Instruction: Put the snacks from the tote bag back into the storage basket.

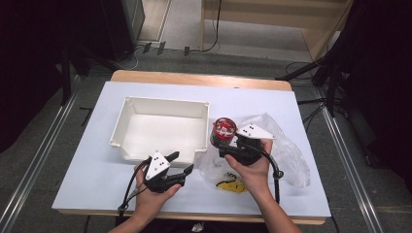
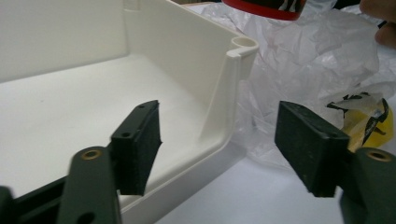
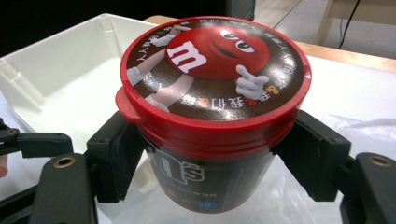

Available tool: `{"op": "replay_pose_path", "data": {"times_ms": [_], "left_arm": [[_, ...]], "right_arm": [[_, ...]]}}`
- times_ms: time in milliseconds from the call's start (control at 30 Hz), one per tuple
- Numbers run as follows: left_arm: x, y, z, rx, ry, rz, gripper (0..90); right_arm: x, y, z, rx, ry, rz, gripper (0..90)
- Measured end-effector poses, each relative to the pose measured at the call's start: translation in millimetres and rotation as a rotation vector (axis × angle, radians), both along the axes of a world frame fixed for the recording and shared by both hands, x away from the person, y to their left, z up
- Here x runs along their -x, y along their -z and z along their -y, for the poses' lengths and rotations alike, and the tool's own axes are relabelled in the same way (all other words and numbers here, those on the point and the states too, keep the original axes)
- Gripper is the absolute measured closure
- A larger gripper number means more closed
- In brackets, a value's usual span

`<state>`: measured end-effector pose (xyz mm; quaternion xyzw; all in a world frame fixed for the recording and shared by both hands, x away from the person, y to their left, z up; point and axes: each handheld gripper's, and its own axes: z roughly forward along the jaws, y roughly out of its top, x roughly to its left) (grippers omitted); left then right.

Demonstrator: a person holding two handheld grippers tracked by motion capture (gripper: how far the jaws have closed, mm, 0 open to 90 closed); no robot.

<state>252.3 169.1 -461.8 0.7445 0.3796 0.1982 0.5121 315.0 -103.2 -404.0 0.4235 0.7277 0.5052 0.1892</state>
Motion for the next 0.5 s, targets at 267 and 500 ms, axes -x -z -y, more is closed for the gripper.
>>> {"op": "replay_pose_path", "data": {"times_ms": [267, 500], "left_arm": [[0.1, -3.5, -25.3, 0.019, 0.054, -0.01, 13.8], [-6.3, -12.8, -49.6, 0.053, 0.098, -0.018, 9.2]], "right_arm": [[-7.2, -3.5, -10.6, -0.004, -0.026, 0.005, 26.0], [-12.1, -4.4, -19.5, 0.0, -0.046, 0.002, 26.0]]}}
